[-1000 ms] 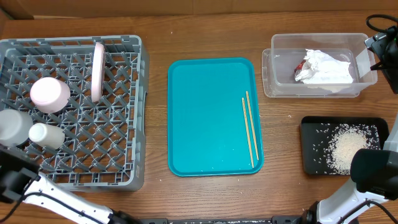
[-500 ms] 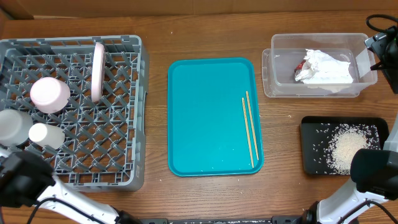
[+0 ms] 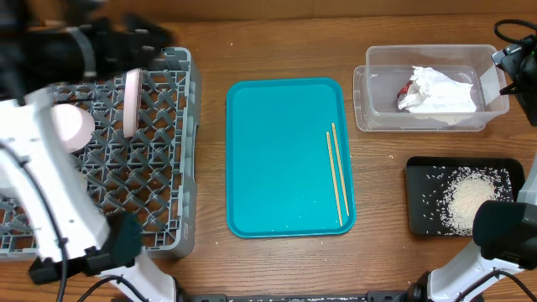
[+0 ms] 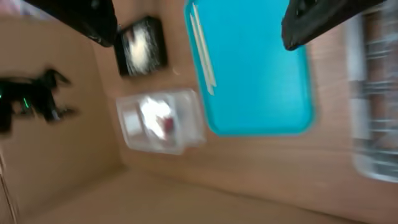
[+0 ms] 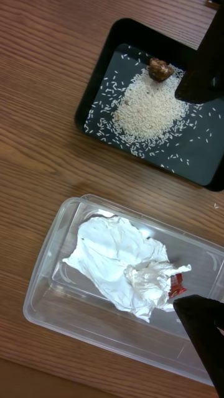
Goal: Sort waste into correct bins and load items into the dishwasher
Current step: 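Withdraw the left gripper and reach to the chopsticks on the tray, then grasp one wooden chopstick with the left gripper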
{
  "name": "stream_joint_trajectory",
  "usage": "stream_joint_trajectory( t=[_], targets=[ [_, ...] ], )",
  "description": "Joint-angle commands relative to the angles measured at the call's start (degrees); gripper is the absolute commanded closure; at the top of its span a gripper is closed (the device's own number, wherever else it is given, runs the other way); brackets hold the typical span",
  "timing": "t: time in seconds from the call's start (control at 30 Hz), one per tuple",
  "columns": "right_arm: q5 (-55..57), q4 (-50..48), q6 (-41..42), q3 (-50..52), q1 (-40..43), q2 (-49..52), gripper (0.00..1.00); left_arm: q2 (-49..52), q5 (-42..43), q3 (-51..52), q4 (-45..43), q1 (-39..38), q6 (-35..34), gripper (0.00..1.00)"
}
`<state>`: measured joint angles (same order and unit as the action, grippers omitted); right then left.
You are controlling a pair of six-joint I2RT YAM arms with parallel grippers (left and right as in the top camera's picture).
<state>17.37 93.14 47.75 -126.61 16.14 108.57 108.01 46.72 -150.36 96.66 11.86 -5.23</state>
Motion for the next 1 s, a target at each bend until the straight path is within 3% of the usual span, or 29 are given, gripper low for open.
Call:
stream_joint_trajectory(
  t=[0.0, 0.03, 0.23, 0.47, 0.67, 0.83, 0.97],
  targets=[
    [0.59, -0.02, -0.20, -0.48, 0.17, -0.90, 0.00, 2.12, -4.20, -0.22, -0.13, -12.37, -5.84, 0.13],
    [0.57, -0.02, -0.20, -0.48, 0.17, -0.90, 0.00, 2.62, -6.71, -0.20, -0.39, -15.17, -7.52, 0.11],
    [0.59, -0.02, -0.20, -0.48, 0.17, -0.90, 0.00, 9.07, -30.21, -0.20, -2.47, -34.14, -23.54, 0.25],
    [0.57, -0.02, -0.20, -0.48, 0.17, -0.90, 0.00, 19.37, -51.71, -0.20, -2.45, -49.16, -41.13, 0.27],
    [0.59, -0.02, -0.20, -0.48, 0.17, -0.90, 0.00, 29.77, -55.89, -0.22, -2.60, -56.63, -47.93, 0.35],
    [0.59, -0.02, -0.20, -0.48, 0.17, -0.90, 0.00, 35.80, -55.63, -0.20, -2.10, -58.55, -48.24, 0.48],
    [0.59, -0.02, -0.17, -0.48, 0.17, -0.90, 0.00, 38.91, -54.84, -0.20, -1.57, -58.75, -49.27, 0.47]
  ],
)
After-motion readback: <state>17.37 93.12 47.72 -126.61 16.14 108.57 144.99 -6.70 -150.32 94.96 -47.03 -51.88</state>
